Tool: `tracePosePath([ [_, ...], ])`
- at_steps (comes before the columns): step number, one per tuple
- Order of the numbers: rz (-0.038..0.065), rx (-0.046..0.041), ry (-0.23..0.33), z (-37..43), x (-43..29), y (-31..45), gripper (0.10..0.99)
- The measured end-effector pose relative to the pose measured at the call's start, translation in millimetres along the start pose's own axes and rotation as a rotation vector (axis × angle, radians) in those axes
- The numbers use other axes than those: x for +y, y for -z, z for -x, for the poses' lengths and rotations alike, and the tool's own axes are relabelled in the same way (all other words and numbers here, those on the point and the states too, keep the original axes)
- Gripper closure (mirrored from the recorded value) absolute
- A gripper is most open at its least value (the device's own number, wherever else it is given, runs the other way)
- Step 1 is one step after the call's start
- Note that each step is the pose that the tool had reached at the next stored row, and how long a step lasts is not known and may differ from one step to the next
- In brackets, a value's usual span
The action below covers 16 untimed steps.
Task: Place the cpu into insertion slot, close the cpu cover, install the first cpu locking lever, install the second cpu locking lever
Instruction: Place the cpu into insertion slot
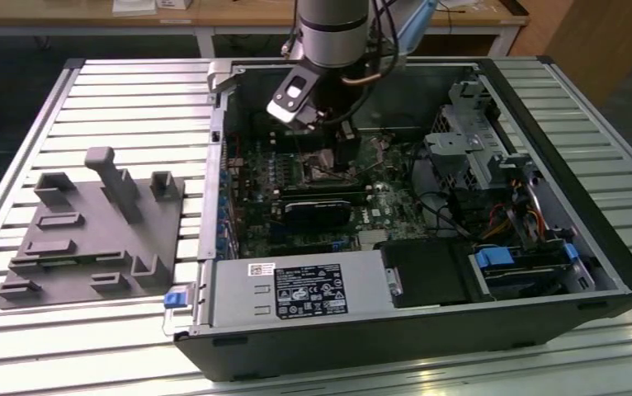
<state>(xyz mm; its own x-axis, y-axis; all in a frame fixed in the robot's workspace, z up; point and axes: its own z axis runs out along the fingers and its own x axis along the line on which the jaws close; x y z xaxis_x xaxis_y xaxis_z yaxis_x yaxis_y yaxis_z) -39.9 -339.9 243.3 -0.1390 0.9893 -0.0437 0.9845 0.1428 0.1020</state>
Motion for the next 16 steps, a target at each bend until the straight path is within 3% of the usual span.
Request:
tracePosePath([
  [2,0.013,-0.0021,-0.004,-0.2,-1.0,-0.2,0.549],
  [9,0.010,-0.0096,-0.091,-0.5,-1.9,-2.6,0.549],
  [16,0.013,0.0309,-0.117,-1.6,-2.5,-5.1,0.549],
])
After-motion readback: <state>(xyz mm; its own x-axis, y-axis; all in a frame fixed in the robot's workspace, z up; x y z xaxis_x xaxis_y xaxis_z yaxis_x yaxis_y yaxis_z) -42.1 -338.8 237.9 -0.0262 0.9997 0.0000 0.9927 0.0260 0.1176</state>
